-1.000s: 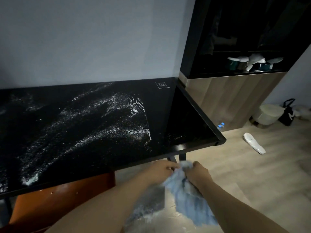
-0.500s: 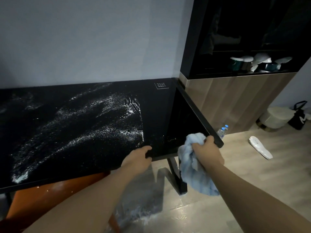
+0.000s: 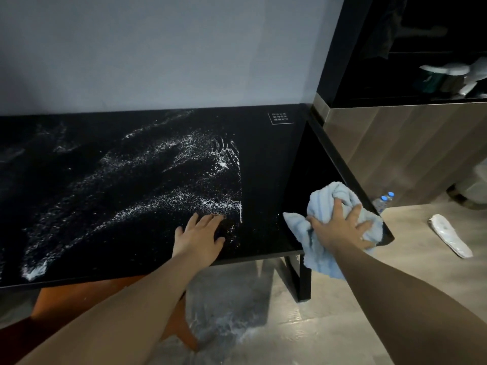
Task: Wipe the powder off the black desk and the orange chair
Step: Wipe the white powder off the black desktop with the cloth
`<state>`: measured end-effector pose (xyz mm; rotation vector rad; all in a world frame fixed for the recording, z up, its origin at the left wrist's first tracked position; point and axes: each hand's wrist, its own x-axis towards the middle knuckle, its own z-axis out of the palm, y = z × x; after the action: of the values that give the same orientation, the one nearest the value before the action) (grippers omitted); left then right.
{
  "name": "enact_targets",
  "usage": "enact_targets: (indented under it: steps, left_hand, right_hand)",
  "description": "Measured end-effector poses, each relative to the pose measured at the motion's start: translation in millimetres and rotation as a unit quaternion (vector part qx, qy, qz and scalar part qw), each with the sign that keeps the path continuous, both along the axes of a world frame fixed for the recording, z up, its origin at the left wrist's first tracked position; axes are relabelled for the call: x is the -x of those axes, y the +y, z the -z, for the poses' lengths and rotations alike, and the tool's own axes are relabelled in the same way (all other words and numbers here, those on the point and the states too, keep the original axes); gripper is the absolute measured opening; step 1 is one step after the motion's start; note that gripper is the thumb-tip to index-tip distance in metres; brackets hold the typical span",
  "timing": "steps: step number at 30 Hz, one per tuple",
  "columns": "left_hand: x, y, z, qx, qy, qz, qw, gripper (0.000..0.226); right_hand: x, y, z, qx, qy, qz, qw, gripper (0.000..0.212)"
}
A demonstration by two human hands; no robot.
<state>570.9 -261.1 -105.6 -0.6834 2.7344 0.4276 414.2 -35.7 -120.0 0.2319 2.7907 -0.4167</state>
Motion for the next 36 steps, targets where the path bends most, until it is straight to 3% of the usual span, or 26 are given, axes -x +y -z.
enact_targets:
  steps: [4, 10, 17, 21, 24, 28, 32, 34, 36]
  left_hand:
    - [-7.4, -13.3, 11.5, 0.004, -0.068, -0.014, 0.998, 0.063]
    - [-11.1, -31.6, 13.7, 0.010, -0.094, 0.002, 0.996, 0.063]
    - [-12.6, -44.6, 9.3, -0.034, -0.112, 0.029, 0.993, 0.057]
    - [-18.5, -37.7, 11.3, -0.024, -0.095, 0.033, 0.995, 0.057]
    - [-22.9, -32.5, 9.3, -0.032, -0.091, 0.040, 0.995, 0.057]
    - [-36.6, -21.5, 8.9, -0.035, -0.089, 0.056, 0.994, 0.056]
    - [-49.8, -15.8, 10.1, -0.029, -0.087, 0.079, 0.993, 0.055]
    - [-56.4, -14.0, 10.8, -0.024, -0.085, 0.090, 0.992, 0.055]
    - [-62.9, -12.4, 11.6, -0.020, -0.083, 0.097, 0.992, 0.054]
  right_hand:
    - [11.9, -25.5, -6.6, -0.035, 0.016, -0.071, 0.997, 0.072]
    - [40.5, -72.3, -12.1, -0.025, 0.019, -0.172, 0.985, 0.072]
    - [32.9, -78.0, -8.5, -0.033, 0.017, -0.358, 0.933, 0.057]
    - [-1.8, -66.6, -5.5, -0.032, 0.017, -0.439, 0.898, 0.059]
    - [-31.2, -53.0, -7.8, 0.003, 0.028, -0.459, 0.888, 0.064]
    - [-67.5, -39.6, -4.4, 0.025, 0.050, -0.471, 0.880, 0.041]
    - [-103.7, -25.8, 2.5, 0.056, 0.086, -0.461, 0.881, 0.043]
    - [-124.3, -16.0, 6.7, 0.012, 0.062, -0.503, 0.862, 0.054]
    - [-145.4, 1.3, 21.3, -0.039, -0.033, -0.501, 0.864, 0.057]
